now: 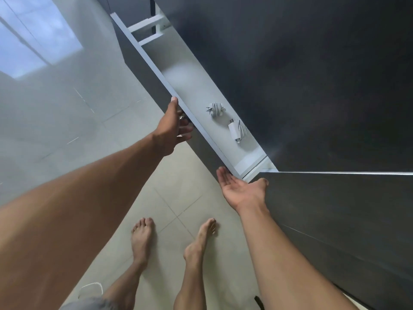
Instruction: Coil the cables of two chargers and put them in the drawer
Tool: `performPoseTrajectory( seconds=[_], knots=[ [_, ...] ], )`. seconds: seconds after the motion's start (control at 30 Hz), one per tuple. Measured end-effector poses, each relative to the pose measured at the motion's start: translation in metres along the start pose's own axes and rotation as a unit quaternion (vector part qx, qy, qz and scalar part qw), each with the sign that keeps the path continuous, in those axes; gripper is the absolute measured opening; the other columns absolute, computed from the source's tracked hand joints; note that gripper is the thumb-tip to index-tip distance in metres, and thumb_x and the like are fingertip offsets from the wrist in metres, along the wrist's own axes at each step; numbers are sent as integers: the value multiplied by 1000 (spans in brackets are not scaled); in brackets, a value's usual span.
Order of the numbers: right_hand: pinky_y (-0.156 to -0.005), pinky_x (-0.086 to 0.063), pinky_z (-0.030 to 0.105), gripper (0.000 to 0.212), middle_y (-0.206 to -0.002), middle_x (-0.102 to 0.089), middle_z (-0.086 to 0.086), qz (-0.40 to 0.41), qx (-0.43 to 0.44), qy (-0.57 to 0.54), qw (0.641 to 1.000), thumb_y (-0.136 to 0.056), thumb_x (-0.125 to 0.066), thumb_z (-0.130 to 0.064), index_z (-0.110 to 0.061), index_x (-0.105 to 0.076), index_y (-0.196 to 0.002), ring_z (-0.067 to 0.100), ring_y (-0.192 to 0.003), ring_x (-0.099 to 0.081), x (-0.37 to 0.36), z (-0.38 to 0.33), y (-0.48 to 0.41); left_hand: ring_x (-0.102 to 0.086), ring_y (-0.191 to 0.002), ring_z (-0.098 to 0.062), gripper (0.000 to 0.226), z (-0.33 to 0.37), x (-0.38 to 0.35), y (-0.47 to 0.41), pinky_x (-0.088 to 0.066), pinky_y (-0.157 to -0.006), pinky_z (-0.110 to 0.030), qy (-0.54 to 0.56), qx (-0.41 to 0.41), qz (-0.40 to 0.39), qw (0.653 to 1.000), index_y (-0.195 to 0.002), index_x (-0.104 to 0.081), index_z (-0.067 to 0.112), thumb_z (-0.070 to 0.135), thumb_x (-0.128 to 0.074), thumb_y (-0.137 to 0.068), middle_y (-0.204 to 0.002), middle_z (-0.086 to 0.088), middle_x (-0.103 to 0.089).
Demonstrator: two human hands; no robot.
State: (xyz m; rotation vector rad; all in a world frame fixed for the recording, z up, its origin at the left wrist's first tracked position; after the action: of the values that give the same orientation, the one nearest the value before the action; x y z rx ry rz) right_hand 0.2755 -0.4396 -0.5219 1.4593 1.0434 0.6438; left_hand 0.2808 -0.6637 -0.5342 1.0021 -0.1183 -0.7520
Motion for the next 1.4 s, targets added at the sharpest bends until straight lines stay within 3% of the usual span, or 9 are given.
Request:
performPoseTrajectory(
  seconds=[0.1, 0.3, 0.57, 0.9, 1.17, 1.3, 1.4],
  knots=[
    [-108, -40, 45, 103, -136, -45, 30, -4, 24, -13, 1000, -88, -23, -75, 16, -35, -134, 40, -129, -45, -5, -18, -1, -57, -96, -23, 49, 3, -20, -4, -50, -101, -43, -13, -2, -12, 1000, -96, -55, 21, 61, -27, -98, -100, -3, -51],
    [-109, -39, 45, 97, -136, -45, 30, -12, 55, -41, 998, -90, -23, -72, 15, -38, -129, 41, -129, -45, -18, -50, 0, -56, -121, -23, 65, 11, -60, -5, -45, -107, -45, -38, -14, -40, 998, -139, -47, 16, 61, -24, -99, -138, -5, -51],
    [-107, -39, 50, 99, -144, -41, 23, -37, 96, -153, 983, -87, -17, -74, 6, -31, -144, 38, -132, -43, -30, -74, -9, -52, -125, -22, 73, 6, -96, -17, -50, -91, -40, -15, 2, -60, 998, -149, -32, 26, 71, -24, -93, -141, 1, -50],
    [-97, -46, 47, 95, -136, -46, 23, -26, 94, -176, 979, -87, -18, -74, 5, -36, -138, 39, -116, -54, -35, -89, -12, -36, -143, -27, 83, -5, -110, -28, -38, -103, -48, 42, 7, -70, 997, -156, -8, 33, 78, -18, -88, -153, 1, -41],
    [-103, -42, 44, 102, -146, -43, 15, -30, 113, -181, 977, -81, -17, -81, 0, -35, -141, 31, -126, -50, -36, -91, -20, -34, -144, -27, 82, -10, -111, -40, -36, -104, -48, 33, 10, -86, 996, -156, -1, 36, 78, -16, -88, -154, 7, -41],
    [-107, -38, 46, 102, -150, -38, 15, -44, 118, -155, 980, -84, -13, -79, 1, -30, -144, 30, -133, -44, -37, -92, -16, -48, -133, -29, 83, -14, -112, -32, -42, -99, -46, -7, 20, -89, 996, -155, -19, 25, 76, -20, -90, -143, -4, -54],
    [-102, -45, 43, 80, -144, -46, 11, -15, 142, -86, 986, -94, -12, -63, -4, -31, -146, 28, -125, -54, -29, -94, -8, -63, -113, -28, 74, -14, -118, -18, -50, -96, -43, -27, 24, -100, 994, -134, -48, 17, 73, -26, -91, -120, -6, -67]
  ],
)
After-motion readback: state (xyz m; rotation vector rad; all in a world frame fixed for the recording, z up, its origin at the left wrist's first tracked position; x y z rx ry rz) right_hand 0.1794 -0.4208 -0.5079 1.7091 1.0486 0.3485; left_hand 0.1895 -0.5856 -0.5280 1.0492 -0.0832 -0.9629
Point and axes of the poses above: each hand's wrist, its own y-axis away from the middle knuckle, its own x-axis out of the back of the hand, z = x × y, the point moved 10 cm from there along -y, towards the middle knuckle
